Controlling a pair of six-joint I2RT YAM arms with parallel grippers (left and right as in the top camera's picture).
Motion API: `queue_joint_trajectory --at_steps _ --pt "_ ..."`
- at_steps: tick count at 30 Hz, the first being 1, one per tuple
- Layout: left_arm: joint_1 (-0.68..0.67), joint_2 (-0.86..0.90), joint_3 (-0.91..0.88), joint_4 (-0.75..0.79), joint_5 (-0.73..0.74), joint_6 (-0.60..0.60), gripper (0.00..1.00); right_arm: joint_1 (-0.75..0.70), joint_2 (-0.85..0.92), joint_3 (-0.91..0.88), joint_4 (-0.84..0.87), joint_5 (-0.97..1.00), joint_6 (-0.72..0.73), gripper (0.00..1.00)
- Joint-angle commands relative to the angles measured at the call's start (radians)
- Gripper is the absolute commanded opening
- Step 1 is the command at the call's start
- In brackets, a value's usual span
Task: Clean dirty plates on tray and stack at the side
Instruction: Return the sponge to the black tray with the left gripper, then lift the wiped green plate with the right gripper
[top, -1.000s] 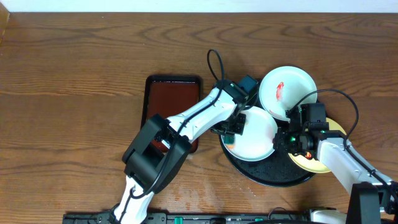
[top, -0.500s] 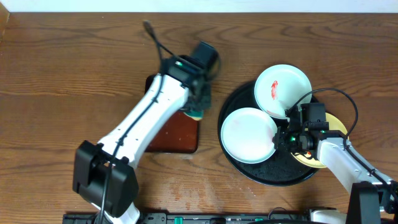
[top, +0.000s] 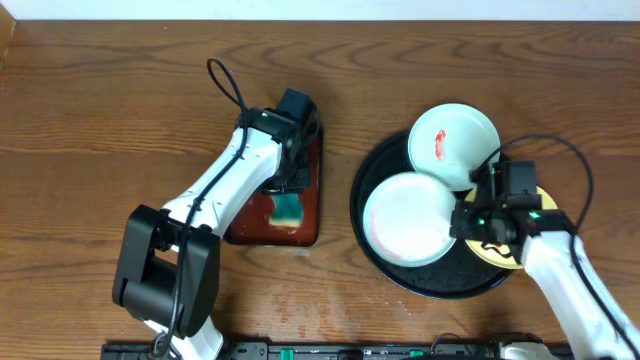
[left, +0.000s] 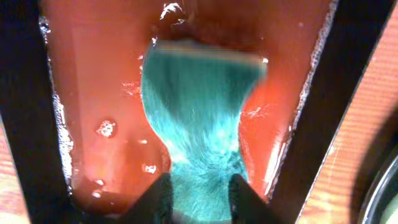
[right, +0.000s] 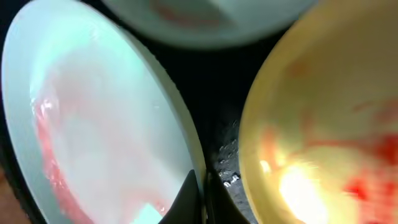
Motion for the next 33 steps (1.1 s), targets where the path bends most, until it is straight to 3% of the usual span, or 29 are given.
queue_joint_trajectory --at_steps 1,10,20,23,33 --pt "0.004 -0.056 0.026 -0.014 -0.005 0.005 0.39 0.060 -0.121 0.046 -0.014 0.180 -0.011 0.01" --pt "0.004 -0.267 0.026 -0.043 -0.005 0.005 0.50 0.282 -0.296 0.047 -0.001 0.616 -0.001 0.01" --pt "0.004 -0.509 0.026 -0.045 -0.005 0.005 0.62 0.634 -0.299 0.051 0.026 1.093 -0.079 0.01" --pt "0.004 -0.542 0.026 -0.054 -0.005 0.005 0.82 0.724 -0.294 0.051 0.058 1.147 -0.161 0.01" --pt "0.004 -0.545 0.026 -0.066 -0.005 0.005 0.82 0.855 -0.293 0.051 0.191 1.188 -0.471 0.01"
